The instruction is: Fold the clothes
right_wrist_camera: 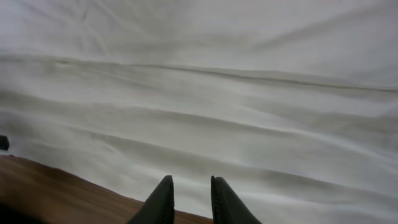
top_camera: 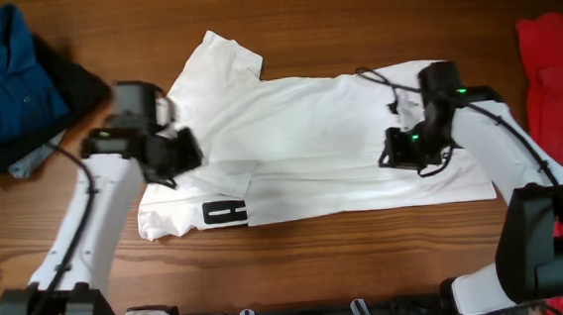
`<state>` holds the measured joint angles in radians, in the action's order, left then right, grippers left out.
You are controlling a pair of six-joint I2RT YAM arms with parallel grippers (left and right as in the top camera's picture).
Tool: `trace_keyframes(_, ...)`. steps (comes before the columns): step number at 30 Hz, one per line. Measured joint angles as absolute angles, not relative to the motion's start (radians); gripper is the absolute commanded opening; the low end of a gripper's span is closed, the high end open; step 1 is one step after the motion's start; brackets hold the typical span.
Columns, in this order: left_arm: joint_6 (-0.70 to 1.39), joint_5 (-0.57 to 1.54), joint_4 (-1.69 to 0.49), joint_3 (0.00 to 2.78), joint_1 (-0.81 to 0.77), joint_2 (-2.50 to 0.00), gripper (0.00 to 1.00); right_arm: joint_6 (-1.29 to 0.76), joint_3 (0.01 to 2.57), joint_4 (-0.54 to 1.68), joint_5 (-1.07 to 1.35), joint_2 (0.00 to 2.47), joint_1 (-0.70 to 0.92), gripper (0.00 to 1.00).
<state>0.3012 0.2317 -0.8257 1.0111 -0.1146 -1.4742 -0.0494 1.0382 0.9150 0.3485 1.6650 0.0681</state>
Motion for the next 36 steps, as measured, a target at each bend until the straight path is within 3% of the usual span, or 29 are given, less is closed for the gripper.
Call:
trace_keyframes(12,0.358,0.247,-0.626,0.839,-0.313,-1.594,0.37,-0.039,1.037,0.87,0.348,1.665,0.257,0.32)
trace_keyframes(36,0.38,0.261,-0.605,0.856,-0.327,-1.678,0.4,-0.039,1.037,0.836,0.348,1.784,0.332,0.33)
